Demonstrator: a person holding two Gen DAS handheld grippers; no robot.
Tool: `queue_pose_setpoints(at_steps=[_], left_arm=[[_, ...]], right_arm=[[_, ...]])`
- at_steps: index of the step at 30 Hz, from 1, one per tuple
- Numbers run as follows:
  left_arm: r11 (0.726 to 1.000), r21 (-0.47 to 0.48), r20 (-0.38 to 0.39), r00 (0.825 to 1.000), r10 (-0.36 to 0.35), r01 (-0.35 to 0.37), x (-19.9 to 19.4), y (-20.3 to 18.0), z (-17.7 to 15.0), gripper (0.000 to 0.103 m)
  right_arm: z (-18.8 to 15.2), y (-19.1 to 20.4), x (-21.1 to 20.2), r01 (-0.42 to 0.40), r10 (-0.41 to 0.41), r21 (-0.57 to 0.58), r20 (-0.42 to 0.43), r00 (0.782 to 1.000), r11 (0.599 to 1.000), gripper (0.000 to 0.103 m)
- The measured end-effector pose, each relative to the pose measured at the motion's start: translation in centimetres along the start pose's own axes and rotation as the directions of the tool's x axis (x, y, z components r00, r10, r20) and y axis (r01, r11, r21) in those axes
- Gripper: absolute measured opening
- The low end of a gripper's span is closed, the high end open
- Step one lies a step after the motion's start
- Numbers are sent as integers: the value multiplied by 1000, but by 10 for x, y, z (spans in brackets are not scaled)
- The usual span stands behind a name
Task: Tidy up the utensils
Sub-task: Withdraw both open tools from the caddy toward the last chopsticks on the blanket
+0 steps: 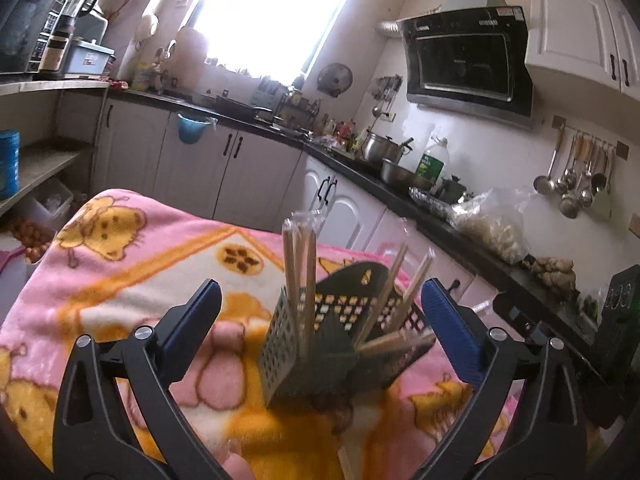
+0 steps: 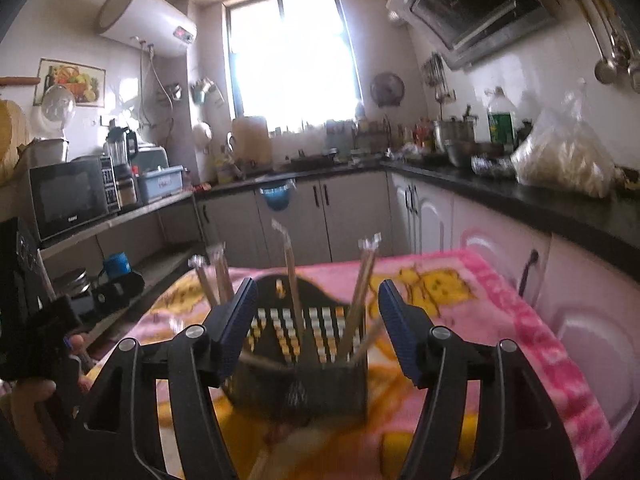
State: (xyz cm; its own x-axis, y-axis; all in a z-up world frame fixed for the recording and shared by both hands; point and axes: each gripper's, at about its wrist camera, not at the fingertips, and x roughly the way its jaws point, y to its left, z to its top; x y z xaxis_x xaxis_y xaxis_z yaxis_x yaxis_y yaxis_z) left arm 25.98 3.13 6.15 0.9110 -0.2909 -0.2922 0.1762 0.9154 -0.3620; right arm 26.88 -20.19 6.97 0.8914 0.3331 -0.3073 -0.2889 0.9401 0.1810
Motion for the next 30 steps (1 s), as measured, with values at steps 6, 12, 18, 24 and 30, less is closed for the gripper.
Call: queue_pose_setpoints(at_steps=[6,12,18,24,30], left_arm=[[999,39,-39,999,-1,3,-11,-11,-15,91],[998,60,-71,997,-11,16,-16,-20,-28,91],[997,76,-100,995,-16,24,-19,-32,-40,91],[995,91,-138,990,-22,35,-19,-43,-52,91],[995,94,-187,982,-24,43,-14,-53,-65,91]], right_arm=[[-25,-7,-15,28,-25,43,-77,997,999,61],[-45,-24,-27,71,-57,88,-149,987,994,61],[-56,-38,-36,86,-65,106,-185,981,991,61],[-62,-45,-44,85,-62,96,-218,974,992,61],[-70,-51,-46,76,-51,83,-272,961,994,61]])
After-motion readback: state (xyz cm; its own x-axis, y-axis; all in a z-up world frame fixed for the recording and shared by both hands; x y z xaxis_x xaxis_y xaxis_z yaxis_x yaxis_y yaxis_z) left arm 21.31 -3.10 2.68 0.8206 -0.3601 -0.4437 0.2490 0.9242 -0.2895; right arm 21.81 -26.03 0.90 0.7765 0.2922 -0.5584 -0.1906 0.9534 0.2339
